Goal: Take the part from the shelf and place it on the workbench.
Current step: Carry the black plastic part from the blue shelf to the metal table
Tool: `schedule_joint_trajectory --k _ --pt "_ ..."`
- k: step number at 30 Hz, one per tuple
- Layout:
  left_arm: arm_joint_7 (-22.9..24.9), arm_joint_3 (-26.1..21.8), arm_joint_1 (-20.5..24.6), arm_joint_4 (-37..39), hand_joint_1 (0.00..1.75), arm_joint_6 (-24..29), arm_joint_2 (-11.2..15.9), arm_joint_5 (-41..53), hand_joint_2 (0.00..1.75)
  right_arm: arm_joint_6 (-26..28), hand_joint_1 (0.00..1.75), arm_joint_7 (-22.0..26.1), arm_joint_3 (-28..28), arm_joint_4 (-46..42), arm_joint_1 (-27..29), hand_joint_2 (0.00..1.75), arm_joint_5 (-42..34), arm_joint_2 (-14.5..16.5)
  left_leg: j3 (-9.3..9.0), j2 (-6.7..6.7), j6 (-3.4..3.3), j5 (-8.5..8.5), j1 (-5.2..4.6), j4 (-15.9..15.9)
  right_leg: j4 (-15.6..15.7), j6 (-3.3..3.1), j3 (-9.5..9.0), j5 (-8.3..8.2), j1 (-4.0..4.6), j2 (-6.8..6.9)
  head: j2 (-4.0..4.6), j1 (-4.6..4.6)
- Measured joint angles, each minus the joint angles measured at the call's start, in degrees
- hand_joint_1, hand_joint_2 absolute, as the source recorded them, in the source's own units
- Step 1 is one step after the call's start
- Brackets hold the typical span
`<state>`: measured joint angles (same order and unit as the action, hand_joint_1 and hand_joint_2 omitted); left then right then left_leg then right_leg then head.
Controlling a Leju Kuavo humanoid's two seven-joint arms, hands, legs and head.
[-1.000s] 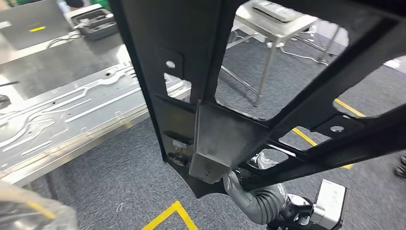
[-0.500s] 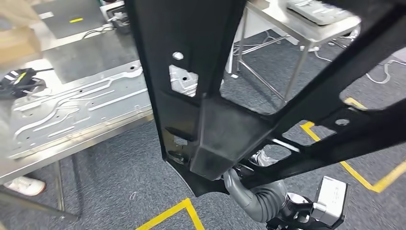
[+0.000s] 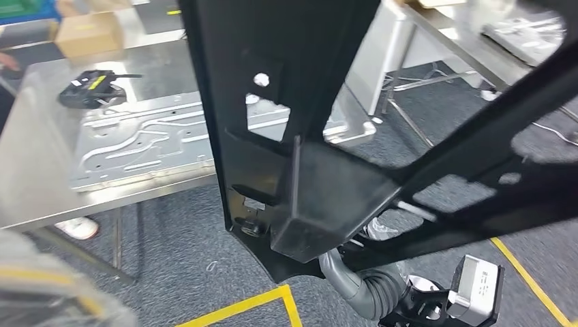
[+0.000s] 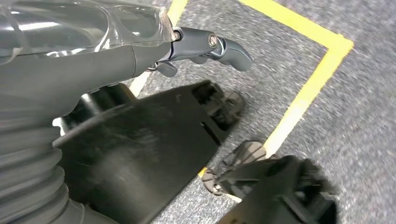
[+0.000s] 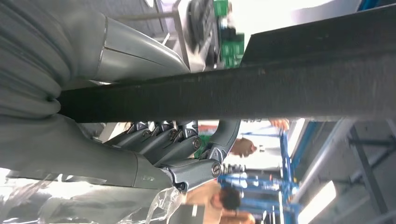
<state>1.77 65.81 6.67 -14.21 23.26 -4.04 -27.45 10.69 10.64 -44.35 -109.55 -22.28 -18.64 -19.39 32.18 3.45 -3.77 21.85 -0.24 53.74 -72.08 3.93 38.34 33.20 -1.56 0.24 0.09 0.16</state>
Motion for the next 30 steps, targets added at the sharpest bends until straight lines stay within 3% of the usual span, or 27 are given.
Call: schedule_joint_trajectory --k 1,3,5,7,8,10,12,14,15,16,19,20,24,26,28,29,30 --pt "0.00 0.00 -0.05 0.00 0.00 0.00 0.01 -0.01 1.75 -0.03 1.75 0.00 -0.01 0.04 0.00 1.75 0.00 -0.01 -0.21 0.92 0.12 0.13 0.08 0.08 2.80 0.04 -0.81 -2.33 -0.07 -0.26 0.00 -0.01" --pt "0.00 0.00 0.02 0.00 0.00 0.00 0.03 -0.04 1.75 -0.06 1.75 0.00 -0.02 0.10 -0.03 1.75 0.00 -0.03 -0.35 2.57 0.70 0.62 0.19 0.58 11.09 0.13 -3.88 -6.96 -0.40 -2.51 0.00 -0.03" --pt "0.00 0.00 0.10 0.00 0.00 0.00 0.07 -0.13 1.75 -0.11 1.75 0.00 -0.04 0.14 -0.12 1.75 -0.01 -0.04 0.02 3.84 1.45 1.06 0.22 1.07 15.56 -0.27 -5.48 -8.54 -0.57 -4.44 -0.01 -0.01" --pt "0.09 0.01 0.02 0.00 0.00 0.01 0.13 -0.20 1.75 -0.20 1.75 0.02 -0.08 0.17 -0.41 1.75 -0.02 0.02 0.43 5.08 2.13 1.04 0.45 1.07 15.94 -1.16 -5.57 -8.46 -0.42 -3.70 -0.01 0.03" --pt "0.14 0.02 -0.07 0.00 0.00 0.01 0.17 -0.19 1.75 -0.23 1.75 0.02 -0.10 0.19 -0.56 1.75 -0.02 0.08 0.60 4.84 2.42 1.18 0.51 1.29 16.01 -1.55 -5.69 -8.47 -0.37 -2.96 0.00 0.04" --pt "0.08 0.04 -0.04 0.00 0.00 -0.01 0.25 -0.18 1.75 -0.23 1.75 -0.02 -0.13 0.22 -0.63 1.75 -0.04 0.21 2.21 2.05 3.05 2.98 0.44 4.68 16.19 -2.29 -5.96 -8.44 -0.45 -1.46 0.00 0.21" --pt "-0.17 0.04 0.14 0.00 0.00 -0.02 0.29 -0.18 1.75 -0.20 1.75 -0.17 -0.15 0.33 -0.59 1.75 -0.09 0.26 6.14 -1.37 3.62 6.40 0.46 12.42 16.21 -2.74 -6.10 -8.23 -0.30 -0.24 0.00 0.40" --pt "-0.24 0.04 0.23 0.00 0.00 0.06 0.31 -0.27 1.75 -0.12 1.75 -0.54 -0.20 0.59 -0.64 1.75 -0.10 0.35 9.44 -2.34 3.88 8.11 0.65 18.40 16.20 -2.85 -6.17 -8.06 -0.20 0.69 0.00 0.43" --pt "-0.22 0.04 0.23 0.00 0.00 0.14 0.31 -0.38 1.75 -0.07 1.75 -0.74 -0.25 0.74 -0.72 1.75 -0.08 0.41 9.52 -2.46 3.85 7.47 0.69 18.27 16.20 -2.82 -6.25 -7.97 -0.16 1.06 0.00 0.42" --pt "-0.20 0.04 0.23 0.00 0.00 0.25 0.31 -0.51 1.75 -0.04 1.75 -0.89 -0.32 0.87 -0.84 1.75 -0.05 0.49 8.36 -2.52 3.69 5.91 0.68 15.75 16.20 -2.75 -6.38 -7.88 -0.13 1.37 0.00 0.42" --pt "-0.22 0.04 0.38 0.00 0.00 0.58 0.33 -0.96 1.75 -0.02 1.75 -1.02 -0.54 1.11 -1.35 1.75 0.03 0.71 2.42 -3.29 2.51 1.00 0.13 3.75 16.19 -2.30 -6.84 -7.52 0.14 1.95 0.00 0.43" --pt "-0.34 0.04 0.43 0.00 0.00 0.75 0.33 -1.19 1.75 -0.02 1.75 -1.13 -0.61 1.21 -1.49 1.75 0.02 0.78 1.51 -3.57 2.13 0.58 -0.11 1.82 16.21 -2.06 -6.91 -7.36 0.21 2.03 0.00 0.42" --pt "-1.10 -0.04 0.49 0.00 0.00 1.73 0.32 -1.99 1.75 0.01 1.75 -1.55 -1.02 1.65 -2.29 1.75 -0.10 0.98 0.43 -3.41 0.90 0.66 -0.14 0.38 15.80 -0.81 -7.30 -6.49 0.09 1.81 0.00 0.33" --pt "-1.25 -0.09 0.60 0.00 0.00 1.96 0.28 -2.32 1.75 0.02 1.75 -1.58 -1.15 1.78 -2.60 1.75 -0.19 1.01 -0.59 -3.21 0.32 0.53 0.19 -0.30 11.05 -0.50 -5.34 -4.06 0.04 0.82 0.00 0.20" --pt "-1.29 -0.12 0.77 0.00 0.00 2.03 0.25 -2.51 1.75 0.02 1.75 -1.60 -1.38 1.99 -2.69 1.75 -0.29 1.01 -0.98 -3.00 -0.08 0.80 0.17 -0.35 2.90 -0.28 -0.90 -0.80 0.11 0.18 0.00 0.11" --pt "-1.29 -0.13 0.78 0.00 0.00 2.03 0.24 -2.55 1.75 0.02 1.75 -1.62 -1.52 2.14 -2.69 1.75 -0.31 1.01 -1.15 -2.80 -0.14 0.98 0.17 -0.33 0.05 -0.15 0.97 -0.24 0.08 0.10 0.00 0.09" --pt "-1.29 -0.13 0.74 0.00 0.00 2.04 0.24 -2.63 1.75 0.03 1.75 -1.63 -1.65 2.28 -2.69 1.75 -0.33 1.01 -1.37 -2.55 -0.11 1.20 0.20 -0.30 -0.70 -0.03 1.86 -0.86 0.04 0.09 0.00 0.08"
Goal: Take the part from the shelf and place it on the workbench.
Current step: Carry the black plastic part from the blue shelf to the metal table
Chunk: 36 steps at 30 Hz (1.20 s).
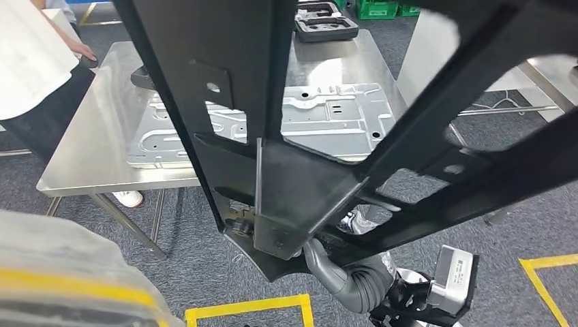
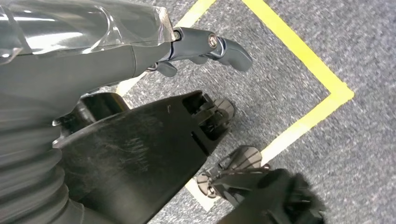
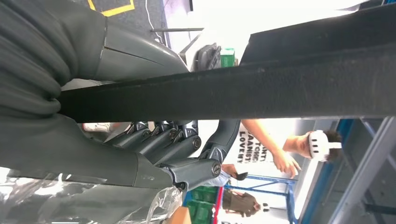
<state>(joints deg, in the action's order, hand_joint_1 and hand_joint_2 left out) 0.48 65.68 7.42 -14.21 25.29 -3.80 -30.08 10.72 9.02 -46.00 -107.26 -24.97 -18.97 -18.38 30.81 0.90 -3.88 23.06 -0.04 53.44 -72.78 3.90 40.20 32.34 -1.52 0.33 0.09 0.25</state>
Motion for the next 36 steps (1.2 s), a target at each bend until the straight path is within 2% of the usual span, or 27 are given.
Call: schedule_joint_trajectory --k 1,3,4,5,8,10,11,13,14,15,16,18,19,20,22,24,25,26,27,29,30,31,32,33,34,35,36 --pt "0.00 0.00 -0.06 0.00 0.00 0.00 -0.01 -0.08 1.75 0.01 1.75 -0.01 -0.10 0.13 -0.01 1.75 -0.02 0.00 -0.30 0.27 0.14 0.27 0.08 0.06 1.63 0.10 -0.30 -1.76 -0.07 0.00 0.00 -0.01" --pt "0.01 -0.01 -0.16 0.00 0.00 0.01 -0.03 -0.25 1.75 0.02 1.75 -0.05 -0.26 0.34 -0.11 1.75 -0.05 0.00 -0.94 0.67 0.73 1.12 0.16 0.41 9.58 0.26 -3.34 -6.58 -0.27 -0.09 0.00 -0.02" --pt "0.03 -0.02 -0.22 0.00 0.00 0.01 -0.04 -0.29 1.75 -0.01 1.75 -0.06 -0.34 0.41 -0.24 1.75 -0.08 0.00 -1.10 0.77 1.07 1.65 0.10 0.71 13.17 0.12 -4.79 -8.17 -0.35 -0.24 -0.01 -0.03" --pt "0.06 -0.03 -0.30 0.00 0.00 0.03 -0.04 -0.33 1.75 -0.12 1.75 -0.02 -0.46 0.45 -0.43 1.75 -0.14 0.02 -1.16 0.80 1.39 2.13 -0.01 0.95 15.54 -0.13 -5.72 -8.94 -0.36 -0.38 -0.01 -0.01" --pt "0.03 -0.04 -0.58 0.00 0.00 0.32 -0.02 -0.48 1.75 -0.69 1.75 0.48 -0.73 0.47 -1.25 1.75 -0.40 0.10 -1.24 0.76 2.10 2.91 0.08 1.09 16.55 -1.35 -6.12 -8.49 -0.09 -0.51 0.00 0.07" --pt "-0.03 -0.04 -0.64 0.00 0.00 0.40 0.03 -0.52 1.75 -1.04 1.75 0.97 -0.80 0.47 -1.66 1.75 -0.45 0.20 -0.31 0.39 2.71 4.22 0.32 3.50 16.63 -2.08 -6.45 -8.20 -0.14 -0.37 0.00 0.16" --pt "-0.05 -0.05 -0.63 0.00 0.00 0.41 0.07 -0.52 1.75 -1.17 1.75 1.18 -0.84 0.47 -1.77 1.75 -0.41 0.28 1.18 0.19 3.05 5.60 0.41 6.56 16.66 -2.40 -6.68 -8.02 -0.22 -0.28 0.00 0.21" --pt "-0.07 -0.06 -0.67 0.00 0.00 0.41 0.14 -0.50 1.75 -1.23 1.75 1.46 -0.94 0.48 -1.78 1.75 -0.31 0.39 5.96 0.01 3.53 8.74 0.50 15.13 16.66 -2.77 -7.17 -7.50 -0.19 -0.19 0.00 0.28" --pt "-0.06 -0.07 -0.73 0.00 0.00 0.40 0.17 -0.50 1.75 -1.25 1.75 1.50 -1.02 0.50 -1.78 1.75 -0.28 0.40 8.19 0.00 3.60 9.41 0.51 18.45 16.66 -2.81 -7.50 -7.20 -0.17 -0.18 0.00 0.29" --pt "-0.05 -0.07 -0.78 0.00 0.00 0.40 0.19 -0.48 1.75 -1.25 1.75 1.54 -1.11 0.52 -1.78 1.75 -0.27 0.42 9.49 0.00 3.54 8.82 0.51 19.64 16.66 -2.78 -7.96 -6.83 -0.17 -0.17 0.00 0.28" --pt "-0.05 -0.07 -0.80 0.00 0.00 0.39 0.20 -0.45 1.75 -1.24 1.75 1.59 -1.21 0.55 -1.79 1.75 -0.26 0.46 9.59 -0.02 3.38 7.00 0.49 18.37 16.66 -2.70 -8.54 -6.42 -0.15 -0.15 0.00 0.29" --pt "-0.03 -0.07 -0.81 0.00 0.00 0.39 0.28 -0.37 1.75 -1.23 1.75 1.78 -1.34 0.59 -1.81 1.75 -0.26 0.59 7.01 -0.21 2.59 1.33 0.28 10.16 16.72 -2.47 -9.83 -5.51 -0.11 -0.10 0.00 0.30" --pt "-0.02 -0.07 -0.79 0.01 0.00 0.40 0.34 -0.34 1.75 -1.23 1.75 1.88 -1.38 0.61 -1.84 1.75 -0.26 0.66 5.50 -0.39 2.15 -0.63 0.03 6.12 16.75 -2.24 -10.33 -5.08 0.02 -0.12 0.00 0.30" --pt "0.01 -0.07 -0.77 0.01 0.00 0.40 0.42 -0.31 1.75 -1.22 1.75 1.98 -1.43 0.62 -1.85 1.75 -0.26 0.74 4.49 -0.54 1.78 -1.71 -0.23 3.37 16.82 -1.97 -10.66 -4.73 0.08 -0.14 0.00 0.29" --pt "0.15 -0.07 -0.73 0.02 0.00 0.41 0.55 -0.27 1.75 -1.22 1.75 2.31 -1.53 0.72 -1.89 1.75 -0.26 0.84 3.89 -0.63 1.29 -1.45 -0.69 1.90 17.19 -1.31 -11.05 -4.25 0.07 -0.13 0.00 0.28" --pt "0.42 -0.07 -0.75 0.02 0.00 0.45 0.68 -0.20 1.75 -1.25 1.75 3.00 -1.59 0.83 -1.96 1.75 -0.27 0.96 3.24 -0.46 0.85 -1.30 -0.56 1.26 17.40 -0.72 -11.49 -3.75 -0.02 0.06 -0.01 0.25" --pt "0.52 -0.07 -0.75 0.02 0.00 0.51 0.75 -0.15 1.75 -1.29 1.75 3.38 -1.61 0.87 -2.02 1.75 -0.31 1.01 2.69 -0.41 0.56 -1.27 -0.39 0.82 16.35 -0.55 -11.24 -3.07 0.02 0.10 -0.01 0.22" --pt "0.58 -0.07 -0.71 0.02 0.00 0.61 0.83 -0.10 1.75 -1.38 1.75 3.68 -1.62 0.94 -2.08 1.75 -0.35 1.07 2.07 -0.37 0.25 -1.18 -0.20 0.42 13.89 -0.43 -10.22 -1.90 0.10 0.07 -0.01 0.17" --pt "0.57 -0.07 -0.67 0.02 0.00 0.75 0.90 -0.09 1.75 -1.48 1.75 3.87 -1.64 1.05 -2.08 1.75 -0.40 1.10 1.59 -0.36 -0.03 -0.95 -0.17 0.25 10.16 -0.40 -8.37 -0.46 0.09 0.00 0.00 0.12" --pt "0.50 -0.07 -0.57 0.02 0.00 1.02 1.03 -0.10 1.75 -1.79 1.75 4.04 -1.73 1.40 -2.06 1.75 -0.49 1.19 0.83 -0.26 -0.40 -0.24 -0.24 0.22 2.06 -0.29 -3.38 1.90 0.16 -0.07 0.00 0.06" --pt "0.47 -0.07 -0.55 0.02 0.00 1.18 1.09 -0.11 1.75 -1.93 1.75 4.07 -1.78 1.63 -2.05 1.75 -0.50 1.24 0.39 -0.13 -0.43 0.16 -0.27 0.23 0.11 -0.26 -1.64 1.64 0.16 -0.09 0.00 0.05" --pt "0.46 -0.07 -0.53 0.02 0.00 1.36 1.18 -0.16 1.75 -2.07 1.75 4.10 -1.80 1.84 -2.04 1.75 -0.48 1.28 -0.16 0.04 -0.37 0.61 -0.27 0.25 0.46 -0.26 -0.97 0.13 0.16 -0.09 0.00 0.05" --pt "0.46 -0.07 -0.49 0.02 0.00 1.52 1.27 -0.22 1.75 -2.16 1.75 4.16 -1.82 2.06 -2.05 1.75 -0.40 1.33 -0.84 0.22 -0.22 1.10 -0.25 0.27 3.19 -0.31 -1.48 -2.45 0.16 -0.09 0.00 0.04" --pt "0.46 -0.07 -0.43 0.02 0.00 1.67 1.36 -0.29 1.75 -2.22 1.75 4.22 -1.84 2.27 -2.05 1.75 -0.32 1.38 -1.51 0.35 -0.01 1.66 -0.22 0.29 7.33 -0.41 -2.73 -5.49 0.15 -0.09 0.00 0.03" --pt "0.45 -0.08 -0.31 0.02 0.00 1.76 1.45 -0.38 1.75 -2.26 1.75 4.30 -1.86 2.48 -2.10 1.75 -0.24 1.42 -1.99 0.42 0.27 2.28 -0.35 0.42 11.44 -0.53 -4.19 -7.76 0.20 -0.14 0.00 0.03" --pt "0.42 -0.10 -0.16 0.02 0.00 1.78 1.55 -0.44 1.75 -2.28 1.75 4.39 -1.91 2.66 -2.14 1.75 -0.17 1.52 -2.26 0.44 0.57 2.84 -0.47 0.51 14.53 -0.75 -5.33 -9.05 0.21 -0.21 -0.01 0.03" --pt "0.38 -0.12 -0.01 0.02 0.00 1.79 1.65 -0.50 1.75 -2.31 1.75 4.48 -1.98 2.80 -2.21 1.75 -0.12 1.67 -2.33 0.44 0.85 3.29 -0.59 0.56 16.23 -1.03 -5.94 -9.35 0.27 -0.28 -0.01 0.07"
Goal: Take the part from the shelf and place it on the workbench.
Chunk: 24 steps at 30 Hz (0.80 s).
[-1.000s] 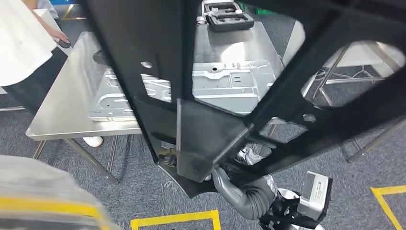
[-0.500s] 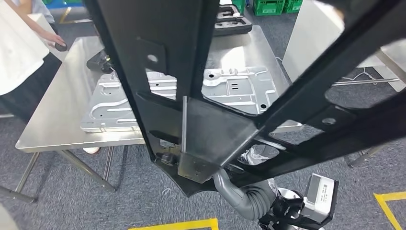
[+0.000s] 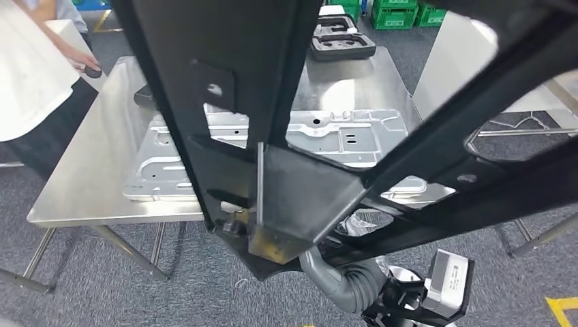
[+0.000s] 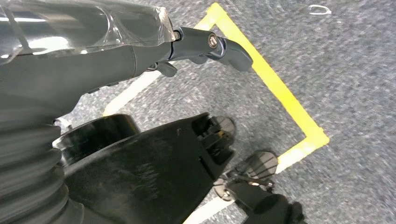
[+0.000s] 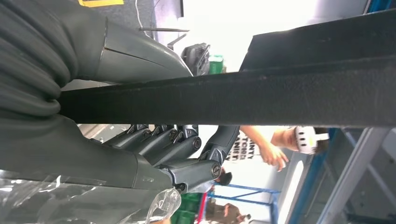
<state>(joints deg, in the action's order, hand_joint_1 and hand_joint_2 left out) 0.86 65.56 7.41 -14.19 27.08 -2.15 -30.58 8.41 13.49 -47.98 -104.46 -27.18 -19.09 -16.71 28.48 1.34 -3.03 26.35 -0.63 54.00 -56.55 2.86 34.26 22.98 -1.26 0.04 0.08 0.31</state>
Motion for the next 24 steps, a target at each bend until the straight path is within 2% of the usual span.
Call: schedule_joint_trajectory --k 3,5,6,8,9,10,11,13,14,15,18,20,21,23,24 --pt "-0.13 -0.02 0.31 0.00 0.00 -0.02 0.34 -0.11 1.75 0.00 1.75 0.30 -0.18 0.28 -0.36 1.75 0.19 0.45 -0.11 -0.09 0.82 0.85 0.05 0.19 0.68 -1.00 -0.33 0.86 0.04 -0.08 0.01 0.05" --pt "-0.19 -0.02 0.35 -0.01 0.00 -0.10 0.51 0.01 1.75 0.04 1.75 0.48 -0.22 0.41 -0.57 1.75 0.34 0.67 1.29 -0.28 1.58 2.46 0.29 3.52 0.79 -1.65 -0.77 1.25 -0.16 -0.03 0.01 0.17" --pt "-0.20 -0.02 0.34 -0.01 0.00 -0.16 0.55 0.08 1.75 0.05 1.75 0.54 -0.25 0.49 -0.60 1.75 0.39 0.76 3.20 -0.37 1.95 3.84 0.45 7.07 0.79 -1.88 -1.04 1.52 -0.18 -0.01 0.01 0.24" --pt "-0.21 -0.02 0.23 0.00 0.00 -0.27 0.62 0.19 1.75 0.05 1.75 0.59 -0.30 0.70 -0.60 1.75 0.43 0.97 8.40 -0.42 2.45 6.38 0.72 15.49 0.79 -2.06 -1.70 2.20 -0.17 -0.01 0.01 0.31" --pt "-0.20 -0.02 0.11 0.00 0.00 -0.32 0.65 0.20 1.75 0.04 1.75 0.59 -0.33 0.84 -0.60 1.75 0.43 1.05 10.44 -0.43 2.52 6.43 0.79 18.01 0.79 -2.01 -2.19 2.63 -0.17 -0.02 0.01 0.31" --pt "-0.20 -0.02 0.00 0.00 0.00 -0.36 0.70 0.20 1.75 0.02 1.75 0.59 -0.34 0.96 -0.60 1.75 0.43 1.10 11.40 -0.44 2.50 5.20 0.83 18.19 0.79 -1.91 -2.82 3.12 -0.18 -0.03 0.01 0.32" --pt "-0.20 -0.02 -0.08 0.00 0.00 -0.40 0.75 0.20 1.75 0.01 1.75 0.58 -0.34 1.05 -0.62 1.75 0.43 1.15 11.22 -0.46 2.36 2.89 0.84 16.06 0.79 -1.77 -3.57 3.63 -0.18 -0.03 0.01 0.32" --pt "-0.20 -0.02 -0.17 0.00 0.00 -0.42 0.98 0.16 1.75 -0.04 1.75 0.59 -0.35 1.18 -0.71 1.75 0.43 1.28 8.67 -0.53 1.76 -2.64 0.67 7.99 0.89 -1.39 -5.12 4.73 -0.14 -0.03 0.01 0.32" --pt "-0.20 -0.02 -0.18 0.00 0.00 -0.43 1.10 0.13 1.75 -0.10 1.75 0.59 -0.37 1.24 -0.81 1.75 0.42 1.39 7.38 -0.58 1.37 -4.18 0.46 4.61 0.97 -1.13 -5.63 5.18 -0.06 -0.07 0.00 0.32" --pt "-0.20 -0.03 -0.19 0.00 0.00 -0.43 1.23 0.06 1.75 -0.18 1.75 0.58 -0.38 1.31 -0.91 1.75 0.42 1.48 6.53 -0.66 1.01 -4.83 0.22 2.52 1.16 -0.86 -5.95 5.49 -0.01 -0.10 0.00 0.31" --pt "-0.20 -0.04 -0.32 0.00 0.00 -0.51 1.46 -0.13 1.75 -0.46 1.75 0.51 -0.41 1.45 -1.25 1.75 0.49 1.58 5.66 -0.66 0.02 -4.15 0.05 1.15 1.06 0.04 -6.33 5.57 0.01 -0.09 0.01 0.23" --pt "-0.23 -0.04 -0.41 0.00 0.00 -0.59 1.55 -0.15 1.75 -0.65 1.75 0.44 -0.44 1.55 -1.53 1.75 0.55 1.58 4.65 -0.55 -0.69 -3.82 0.29 0.71 -1.72 0.40 -5.42 6.61 -0.03 -0.05 0.01 0.13" --pt "-0.25 -0.04 -0.40 0.00 0.00 -0.63 1.57 -0.15 1.75 -0.69 1.75 0.38 -0.46 1.62 -1.62 1.75 0.62 1.59 4.15 -0.53 -1.02 -3.62 0.37 0.57 -4.75 0.52 -3.87 7.84 -0.04 -0.06 0.01 0.06" --pt "-0.25 -0.04 -0.38 0.00 0.00 -0.81 1.58 0.01 1.75 -0.71 1.75 -0.23 -0.55 1.86 -1.75 1.75 1.27 1.61 3.50 -0.49 -1.53 -3.03 0.25 0.55 -12.48 0.74 0.90 10.54 0.01 -0.07 0.01 -0.01" --pt "-0.18 -0.04 -0.40 0.00 0.00 -0.98 1.58 0.19 1.75 -0.65 1.75 -0.92 -0.62 2.09 -1.86 1.75 1.81 1.61 3.16 -0.41 -1.63 -2.71 0.20 0.56 -15.12 0.84 3.03 11.02 0.03 -0.07 0.01 -0.03"
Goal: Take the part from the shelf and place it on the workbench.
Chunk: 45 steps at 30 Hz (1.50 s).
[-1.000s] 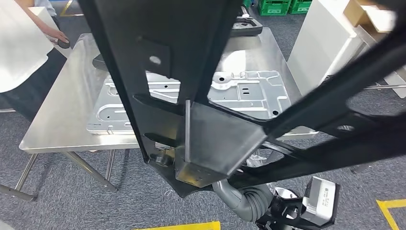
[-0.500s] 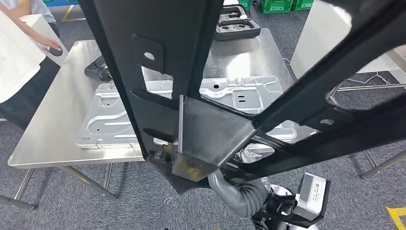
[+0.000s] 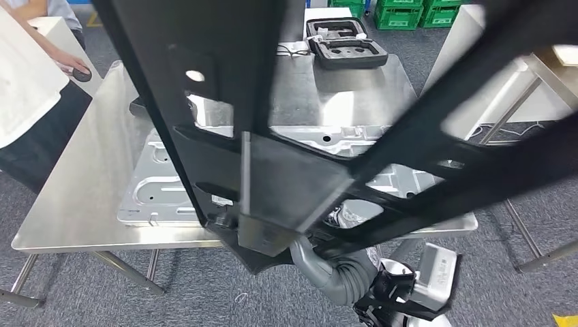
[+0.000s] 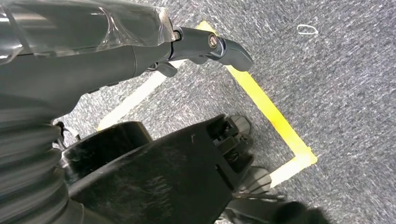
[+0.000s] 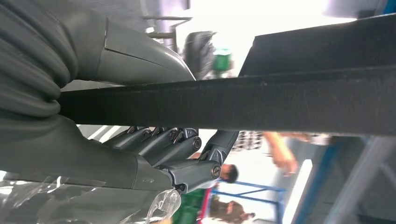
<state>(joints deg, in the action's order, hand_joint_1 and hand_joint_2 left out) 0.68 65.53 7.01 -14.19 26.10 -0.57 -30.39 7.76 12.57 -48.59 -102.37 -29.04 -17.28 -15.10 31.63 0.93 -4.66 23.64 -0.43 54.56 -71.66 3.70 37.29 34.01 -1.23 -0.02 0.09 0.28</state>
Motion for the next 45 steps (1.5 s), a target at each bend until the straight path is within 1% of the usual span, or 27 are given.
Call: schedule_joint_trajectory --k 1,2,4,5,6,7,10,12,14,15,16,17,19,21,23,26,28,30,31,32,34,36,37,40,42,44,45 --pt "0.07 0.00 -0.02 0.00 0.00 -0.16 0.00 0.22 1.75 0.12 1.75 -0.88 -0.08 0.31 -0.25 1.75 0.60 0.00 -0.42 0.11 -0.02 0.36 -0.04 0.00 -0.77 0.04 1.30 -0.59 0.01 0.00 0.00 -0.02" --pt "0.14 0.00 0.00 0.00 0.00 -0.34 0.00 0.43 1.75 0.35 1.75 -1.89 -0.20 0.77 -0.70 1.75 1.19 0.00 -0.96 0.22 0.04 0.73 -0.05 0.01 0.77 0.02 1.50 -2.44 0.01 0.00 0.00 -0.03" --pt "0.29 0.01 0.22 0.00 0.00 -0.56 -0.05 0.82 1.75 0.90 1.75 -3.83 -0.46 2.02 -2.15 1.75 2.25 -0.01 -2.13 0.34 0.37 1.57 -0.07 0.02 8.51 -0.25 -0.55 -8.04 0.04 -0.01 0.00 -0.05" --pt "0.43 0.01 0.42 0.00 0.00 -0.67 -0.09 1.02 1.75 1.16 1.75 -4.69 -0.58 2.74 -3.01 1.75 2.73 0.00 -2.52 0.34 0.64 1.95 -0.15 0.07 12.21 -0.45 -1.69 -9.52 0.16 0.00 0.00 -0.07" --pt "0.64 0.02 0.69 0.00 0.00 -0.77 -0.13 1.23 1.75 1.35 1.75 -5.43 -0.69 3.42 -3.91 1.75 3.15 0.03 -2.65 0.31 0.96 2.30 -0.23 0.06 14.63 -0.71 -2.47 -10.34 0.30 0.00 0.00 -0.07" --pt "0.81 0.02 0.93 0.00 0.00 -0.89 -0.16 1.41 1.75 1.50 1.75 -5.98 -0.77 4.05 -4.71 1.75 3.46 0.06 -2.71 0.28 1.31 2.48 -0.31 0.21 15.66 -1.06 -2.75 -10.32 0.40 0.00 0.00 -0.05" --pt "1.03 0.04 1.32 0.00 0.00 -1.19 -0.19 1.65 1.75 1.88 1.75 -6.98 -0.95 5.67 -6.73 1.75 4.21 0.18 -2.61 0.17 2.26 3.03 -0.31 1.27 16.04 -2.20 -3.42 -10.33 0.23 0.14 0.00 -0.04" --pt "1.18 0.06 1.52 0.00 0.00 -1.37 -0.18 1.94 1.75 2.72 1.75 -8.34 -1.12 6.60 -7.97 1.75 5.91 0.32 -0.35 0.05 2.99 4.77 0.03 5.54 16.18 -2.75 -4.03 -10.14 -0.01 0.24 0.00 0.03" --pt "1.75 0.09 1.71 0.00 0.00 -1.69 -0.19 2.57 1.75 4.39 1.75 -11.55 -1.54 7.91 -9.57 1.75 9.77 0.51 4.48 0.01 3.78 7.46 0.52 13.33 16.18 -3.00 -4.25 -9.78 -0.05 0.16 0.00 0.13" --pt "2.13 0.15 1.75 0.00 0.00 -1.92 -0.19 2.98 1.75 5.41 1.75 -13.73 -1.91 8.90 -10.58 1.75 12.47 0.64 6.83 0.00 4.08 8.22 0.77 16.42 16.17 -3.00 -4.40 -9.58 -0.07 0.09 0.00 0.14" --pt "2.54 0.21 1.77 0.00 0.00 -2.18 -0.19 3.38 1.75 6.31 1.75 -16.09 -2.34 10.02 -11.70 1.75 15.49 0.77 8.29 -0.02 4.31 7.96 0.97 17.60 16.17 -2.93 -4.64 -9.35 -0.11 0.03 0.00 0.14" --pt "2.92 0.27 1.84 0.00 0.00 -2.44 -0.19 3.78 1.75 7.14 1.75 -18.58 -2.81 11.27 -12.94 1.75 18.98 0.91 8.54 -0.05 4.48 6.41 1.13 16.29 16.16 -2.79 -5.00 -9.08 -0.17 -0.01 0.00 0.15" --pt "3.56 0.34 2.14 0.00 0.00 -2.90 -0.20 4.43 1.75 8.14 1.75 -22.80 -3.75 13.89 -15.66 1.75 25.44 1.28 6.55 -0.24 4.61 0.90 1.33 8.53 16.18 -2.37 -5.85 -8.46 -0.33 -0.03 0.00 0.14" --pt "3.96 0.36 2.64 0.00 0.00 -3.21 -0.21 4.84 1.75 8.46 1.75 -25.15 -4.56 16.38 -18.08 1.75 29.55 1.77 4.51 -0.47 4.18 -2.11 1.07 1.95 16.22 -1.81 -6.21 -7.99 -0.34 -0.05 0.00 0.15" --pt "4.06 0.39 2.99 0.00 0.00 -3.52 -0.25 5.28 1.75 8.86 1.75 -27.31 -5.34 18.72 -19.85 1.75 33.21 2.24 4.07 -0.48 3.35 -2.12 0.57 0.72 16.35 -1.10 -6.25 -7.68 -0.29 -0.05 0.00 0.15" --pt "3.98 0.51 3.47 0.00 0.00 -4.01 -0.42 6.08 1.75 9.35 1.75 -32.10 -6.36 22.09 -22.06 1.75 41.97 2.54 3.30 -0.29 2.09 -2.46 0.63 0.36 15.09 -0.12 -6.11 -6.51 -0.43 0.03 0.00 0.07" --pt "3.99 0.58 3.93 0.00 0.00 -4.30 -0.61 6.47 1.75 9.31 1.75 -35.16 -6.93 24.50 -23.32 1.75 47.76 2.57 2.71 -0.24 1.37 -2.21 0.72 0.11 8.89 0.05 -3.01 -3.94 -0.43 0.03 0.00 -0.01" --pt "4.09 0.69 4.18 0.00 0.00 -4.58 -0.84 6.72 1.75 9.14 1.75 -37.59 -7.38 26.71 -23.95 1.75 52.26 2.52 2.36 -0.25 0.86 -1.81 0.53 0.11 0.91 0.10 1.96 -1.60 -0.29 0.01 0.00 -0.03" --pt "4.16 0.78 4.20 0.00 0.00 -4.71 -0.92 6.82 1.75 8.93 1.75 -38.83 -7.62 27.65 -24.12 1.75 54.25 2.46 2.14 -0.20 0.73 -1.59 0.41 0.12 -1.02 0.09 3.61 -1.73 -0.23 0.01 0.00 -0.04" --pt "4.23 0.88 4.19 0.00 0.00 -4.85 -0.98 6.92 1.75 8.67 1.75 -39.95 -7.85 28.54 -24.31 1.75 56.08 2.37 1.85 -0.12 0.68 -1.35 0.33 0.14 -0.55 -0.01 4.09 -3.04 -0.20 0.01 0.00 -0.04" --pt "4.29 1.09 4.17 0.00 0.00 -5.03 -1.02 7.11 1.75 8.12 1.75 -41.72 -8.28 29.91 -24.89 1.75 58.77 2.15 1.10 0.09 0.88 -0.75 0.24 0.17 6.38 -0.34 1.90 -7.96 -0.13 0.03 0.00 -0.05" --pt "4.31 1.24 4.24 0.00 0.00 -5.22 -1.03 7.32 1.75 7.25 1.75 -42.62 -8.61 31.06 -25.73 1.75 60.43 1.97 0.64 0.18 1.37 -0.08 -0.09 0.33 13.66 -0.71 -1.00 -11.22 0.01 -0.02 0.00 -0.04" --pt "4.31 1.28 4.28 0.00 0.00 -5.36 -1.04 7.43 1.75 6.47 1.75 -42.94 -8.73 31.56 -26.15 1.75 61.26 1.89 0.56 0.18 1.59 0.16 -0.23 0.37 15.38 -0.92 -1.68 -11.66 0.10 -0.07 0.00 -0.03" --pt "4.31 1.34 4.37 0.00 0.00 -5.81 -1.03 7.73 1.75 3.67 1.75 -43.63 -8.82 32.78 -27.15 1.75 63.60 1.30 0.56 0.11 2.25 0.69 -0.15 0.60 15.95 -1.72 -1.92 -11.42 0.18 -0.17 0.00 -0.03" --pt "4.02 1.36 4.42 0.00 0.00 -6.39 -1.02 7.79 1.75 2.78 0.87 -43.80 -8.78 33.52 -27.59 0.87 64.08 0.79 1.96 -0.02 2.99 2.47 0.11 3.68 16.06 -2.26 -2.11 -11.39 -0.06 -0.11 0.00 0.03" --pt "3.44 1.41 4.47 0.00 0.00 -7.19 -1.02 8.25 1.75 2.05 0.00 -43.84 -8.75 34.14 -27.75 0.00 64.12 0.41 5.82 -0.14 3.71 5.83 0.44 11.40 16.06 -2.61 -2.20 -11.25 -0.12 -0.14 0.00 0.11" --pt "3.33 1.49 4.50 0.00 0.00 -7.39 -1.01 8.79 1.75 1.65 0.00 -43.85 -8.75 34.46 -27.73 0.00 64.07 0.27 8.02 -0.15 3.94 7.15 0.60 15.41 16.05 -2.70 -2.23 -11.17 -0.11 -0.18 0.00 0.12"
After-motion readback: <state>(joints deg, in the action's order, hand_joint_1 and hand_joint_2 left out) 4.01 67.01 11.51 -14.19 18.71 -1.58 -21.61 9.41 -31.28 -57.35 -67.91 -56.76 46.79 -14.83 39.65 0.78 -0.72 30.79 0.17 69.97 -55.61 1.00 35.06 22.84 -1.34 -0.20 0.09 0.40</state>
